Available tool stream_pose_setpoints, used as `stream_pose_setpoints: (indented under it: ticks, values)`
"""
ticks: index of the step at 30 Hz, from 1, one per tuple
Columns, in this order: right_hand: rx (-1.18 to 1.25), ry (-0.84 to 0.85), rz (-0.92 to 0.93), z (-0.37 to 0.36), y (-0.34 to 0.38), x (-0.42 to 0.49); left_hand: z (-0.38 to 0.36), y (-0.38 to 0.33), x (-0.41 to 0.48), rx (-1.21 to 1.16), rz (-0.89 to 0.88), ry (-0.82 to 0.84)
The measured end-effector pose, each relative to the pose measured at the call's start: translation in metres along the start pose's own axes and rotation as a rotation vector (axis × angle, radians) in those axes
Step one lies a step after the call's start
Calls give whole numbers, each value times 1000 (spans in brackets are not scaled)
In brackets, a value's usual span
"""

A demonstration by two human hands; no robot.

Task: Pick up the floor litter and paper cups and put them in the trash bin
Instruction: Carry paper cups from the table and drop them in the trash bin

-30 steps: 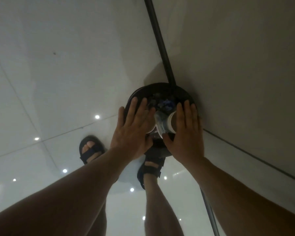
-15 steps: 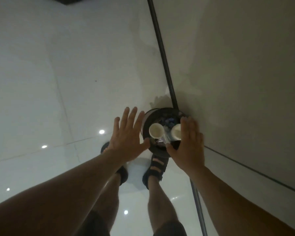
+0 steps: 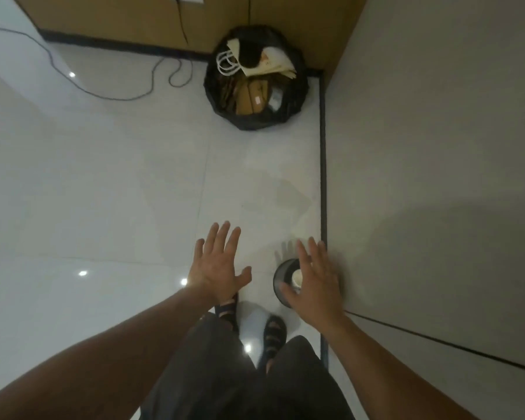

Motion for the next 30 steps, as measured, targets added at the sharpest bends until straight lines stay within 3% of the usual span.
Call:
stream_pose_setpoints:
  ticks: [8, 15, 30]
  values:
    - [-113, 35, 269, 46, 85, -26, 58, 39, -116, -70, 263, -203]
    - [-187, 40, 562, 59, 174, -84, 52, 70, -258, -207, 537, -346]
    - [-319, 214, 1120, -66, 438, -316, -36, 215, -624, -404, 1168, -639]
Point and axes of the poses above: each hand's wrist, its own x-axis towards the middle knuckle, its own z-axis out of the back of the hand, y = z × x, the point moved 7 cm from there along x, towards the middle knuckle, and after that the axes turned 3 degrees about z, right-handed, at the moved point
